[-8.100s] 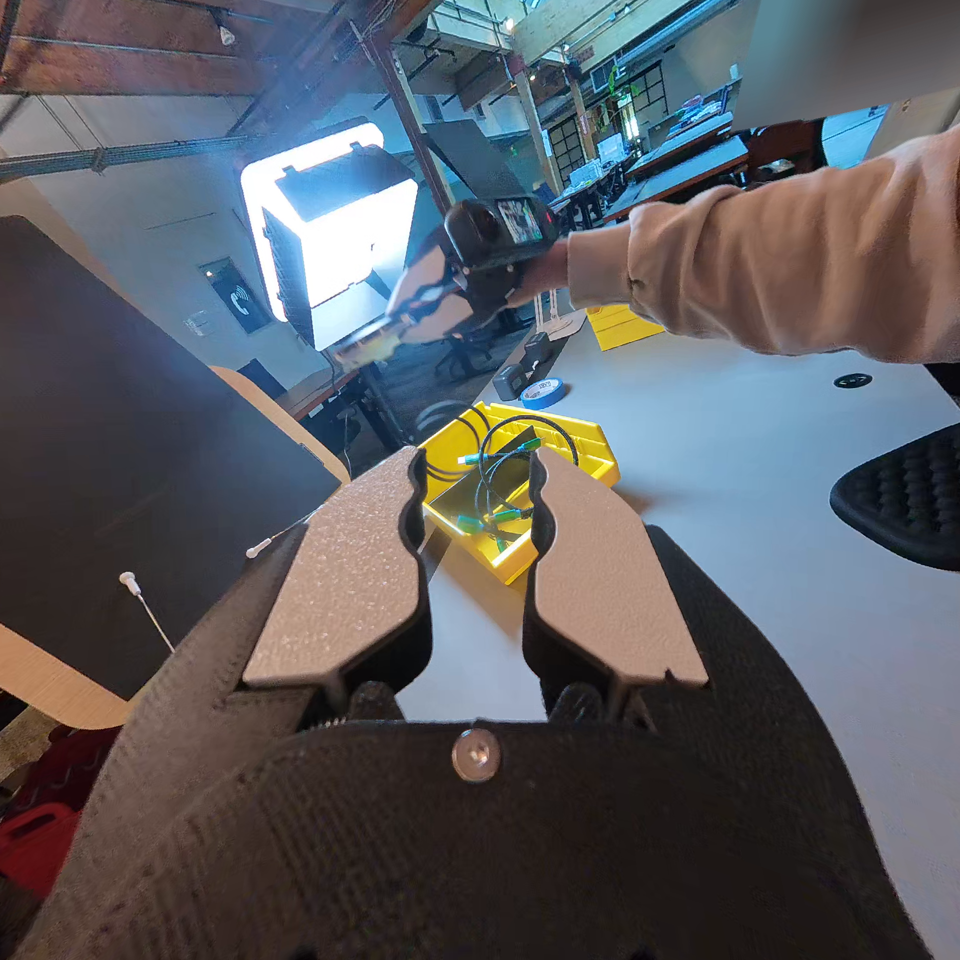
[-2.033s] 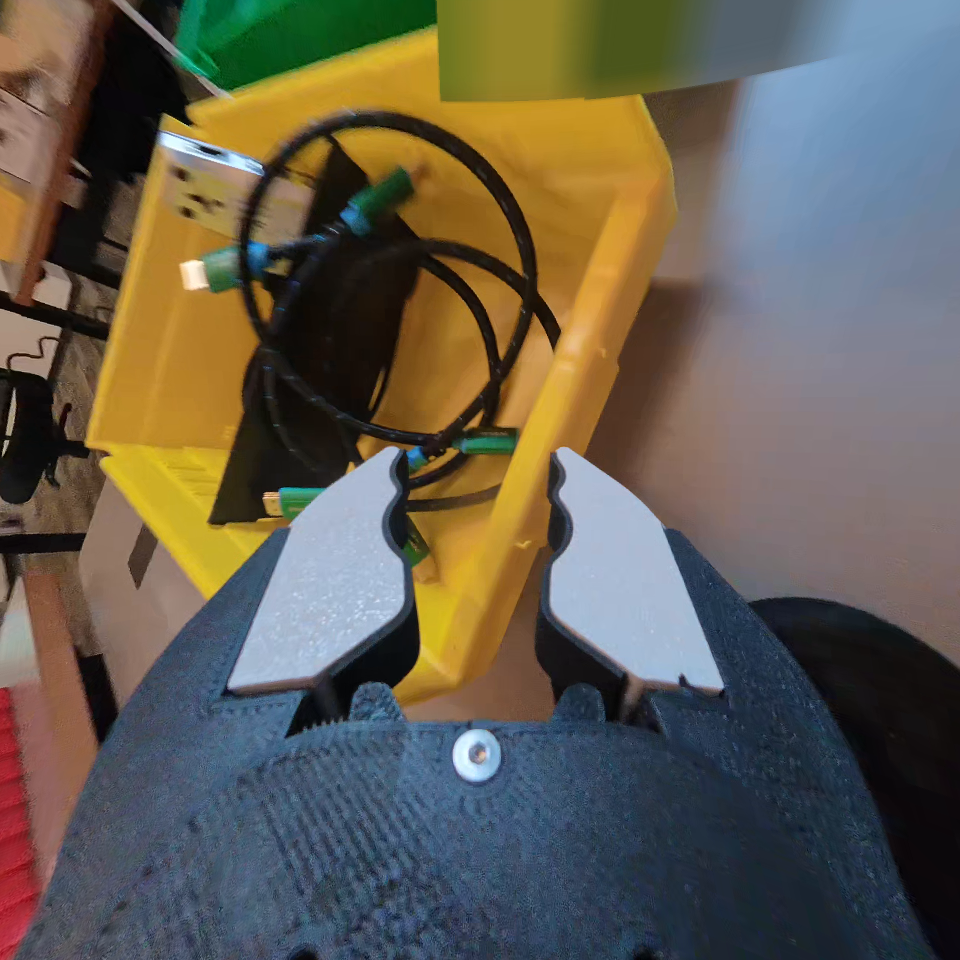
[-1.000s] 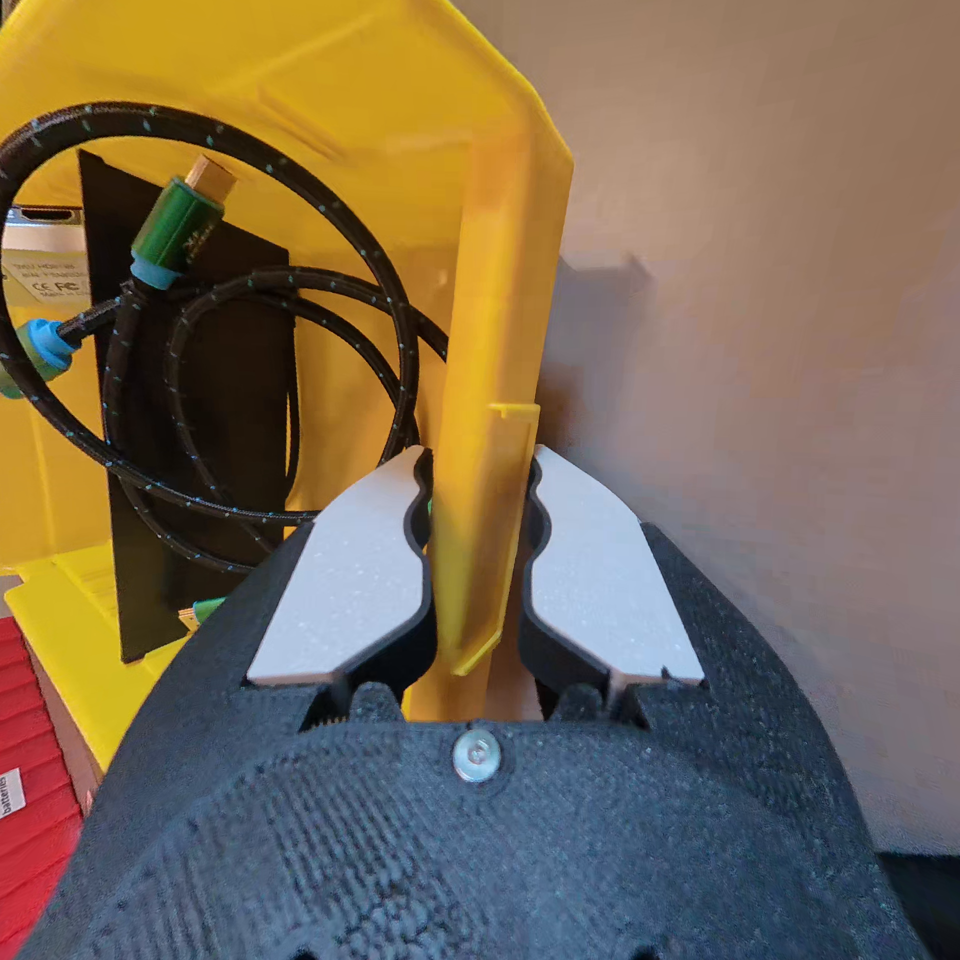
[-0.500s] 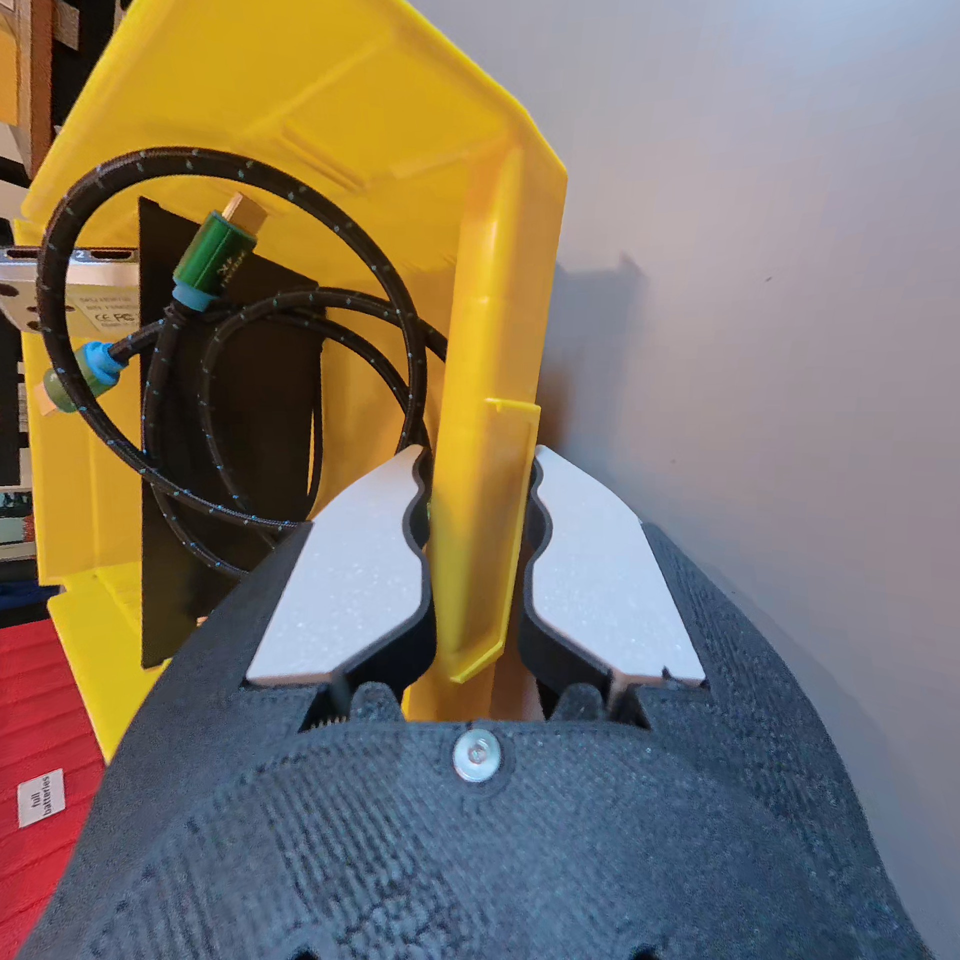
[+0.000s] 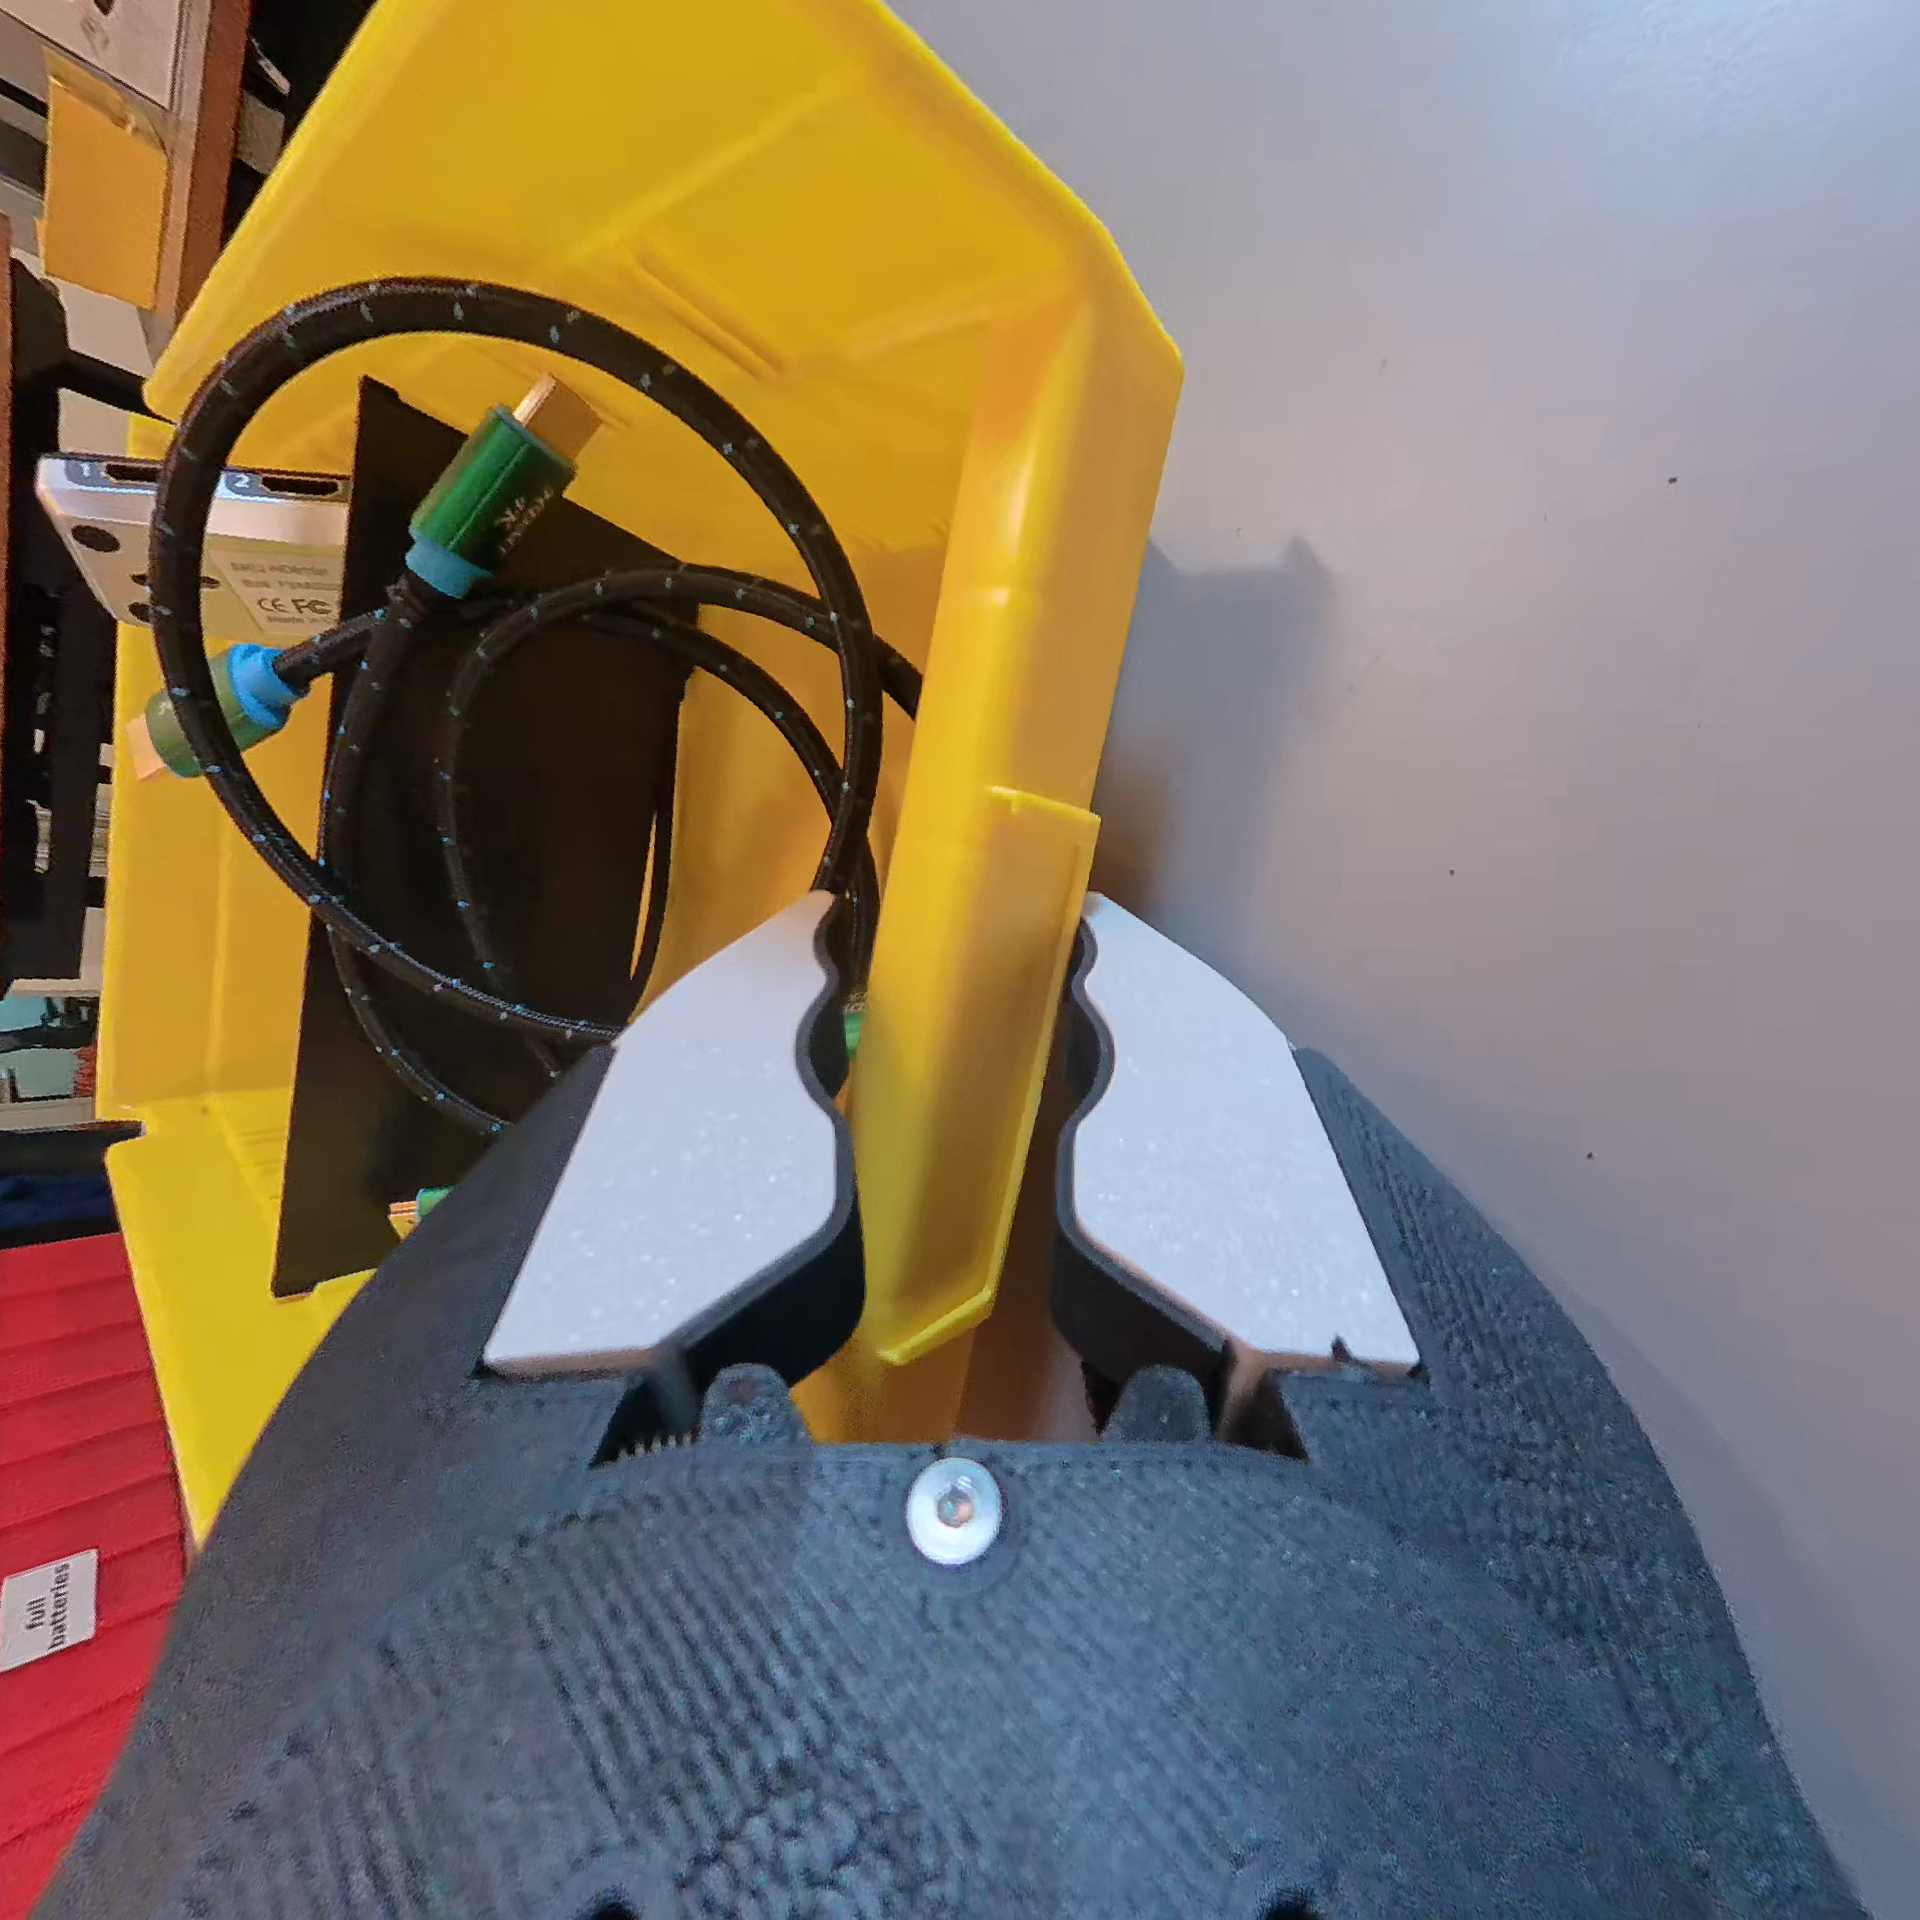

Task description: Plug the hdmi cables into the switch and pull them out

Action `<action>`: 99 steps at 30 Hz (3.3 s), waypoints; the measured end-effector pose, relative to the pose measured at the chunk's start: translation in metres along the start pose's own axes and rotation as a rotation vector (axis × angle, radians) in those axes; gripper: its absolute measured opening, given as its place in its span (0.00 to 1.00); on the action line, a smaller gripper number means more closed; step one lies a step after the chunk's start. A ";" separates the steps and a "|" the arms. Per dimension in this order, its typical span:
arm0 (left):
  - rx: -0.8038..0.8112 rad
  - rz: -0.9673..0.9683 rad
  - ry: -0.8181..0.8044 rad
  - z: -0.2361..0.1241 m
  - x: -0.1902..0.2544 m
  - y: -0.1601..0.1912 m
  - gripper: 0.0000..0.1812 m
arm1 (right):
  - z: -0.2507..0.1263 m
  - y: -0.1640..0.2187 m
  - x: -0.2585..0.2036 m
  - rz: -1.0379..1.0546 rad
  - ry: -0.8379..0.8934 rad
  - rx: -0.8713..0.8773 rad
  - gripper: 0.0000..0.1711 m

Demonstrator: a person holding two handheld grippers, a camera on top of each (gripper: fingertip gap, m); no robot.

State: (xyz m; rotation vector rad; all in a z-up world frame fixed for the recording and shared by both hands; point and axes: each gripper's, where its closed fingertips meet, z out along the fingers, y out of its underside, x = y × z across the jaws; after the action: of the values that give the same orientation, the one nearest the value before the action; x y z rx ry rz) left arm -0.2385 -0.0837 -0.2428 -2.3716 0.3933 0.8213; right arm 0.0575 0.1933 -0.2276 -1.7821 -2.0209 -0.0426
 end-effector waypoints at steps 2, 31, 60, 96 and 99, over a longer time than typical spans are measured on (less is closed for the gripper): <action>-0.002 0.004 0.000 0.001 0.000 0.000 0.21 | 0.001 0.006 0.007 0.034 -0.003 -0.004 0.16; 0.064 -0.805 0.233 0.044 -0.190 -0.067 0.41 | -0.182 -0.107 0.065 0.234 0.061 1.011 0.15; 0.791 -0.508 0.353 -0.158 -0.229 -0.215 0.29 | -0.233 -0.124 0.038 0.093 0.131 1.253 0.10; 1.012 -0.350 0.845 -0.171 0.002 -0.293 0.09 | -0.236 -0.129 -0.045 -0.467 0.218 1.251 0.00; 0.920 -0.244 0.642 -0.143 0.003 -0.288 0.04 | -0.225 -0.129 -0.037 -0.427 0.213 1.257 0.00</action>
State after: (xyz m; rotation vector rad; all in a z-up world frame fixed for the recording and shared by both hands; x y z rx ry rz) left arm -0.0411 0.0527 -0.0281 -1.6750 0.5626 -0.2519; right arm 0.0059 0.0675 -0.0035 -0.5279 -1.5802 0.7050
